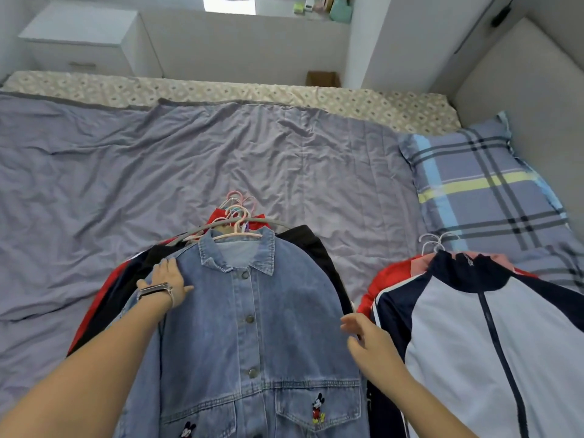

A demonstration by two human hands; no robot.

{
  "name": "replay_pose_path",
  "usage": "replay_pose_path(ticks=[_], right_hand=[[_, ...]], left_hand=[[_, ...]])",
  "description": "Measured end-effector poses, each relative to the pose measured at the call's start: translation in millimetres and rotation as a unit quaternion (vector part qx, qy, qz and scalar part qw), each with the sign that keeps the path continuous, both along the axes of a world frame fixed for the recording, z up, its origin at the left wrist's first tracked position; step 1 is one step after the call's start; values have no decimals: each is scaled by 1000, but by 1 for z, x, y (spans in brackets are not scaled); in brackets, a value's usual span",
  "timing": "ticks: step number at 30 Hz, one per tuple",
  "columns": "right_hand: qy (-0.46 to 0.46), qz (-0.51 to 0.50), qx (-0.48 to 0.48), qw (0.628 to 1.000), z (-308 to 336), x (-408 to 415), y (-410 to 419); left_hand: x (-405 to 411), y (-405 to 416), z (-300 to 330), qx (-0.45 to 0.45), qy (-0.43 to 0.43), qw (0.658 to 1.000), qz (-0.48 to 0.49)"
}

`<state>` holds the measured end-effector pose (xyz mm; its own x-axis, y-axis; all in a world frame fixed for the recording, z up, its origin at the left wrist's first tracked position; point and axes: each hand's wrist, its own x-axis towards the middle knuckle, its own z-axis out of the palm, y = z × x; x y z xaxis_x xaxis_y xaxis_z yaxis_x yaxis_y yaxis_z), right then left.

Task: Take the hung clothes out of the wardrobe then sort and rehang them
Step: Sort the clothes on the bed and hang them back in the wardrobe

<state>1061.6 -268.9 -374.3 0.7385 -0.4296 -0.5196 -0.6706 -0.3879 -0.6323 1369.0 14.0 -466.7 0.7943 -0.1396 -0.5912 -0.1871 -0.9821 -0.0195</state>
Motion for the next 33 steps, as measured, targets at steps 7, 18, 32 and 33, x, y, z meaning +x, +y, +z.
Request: replay_pose_path(ticks=[7, 18, 32, 33], right_hand=[[21, -14, 12, 1000, -12, -12, -4], [-9, -3, 31, 999, 17, -30, 33], [-137, -66, -3, 988, 109, -122, 20], [-146, -63, 8, 987, 116, -135, 18]], left_hand=[[25, -16, -8, -114, -43, 986, 110], [-91, 18, 83, -399, -40, 914, 63], [-334, 24, 240, -461, -81, 859, 207], [-353, 23, 251, -464, -74, 860, 199]])
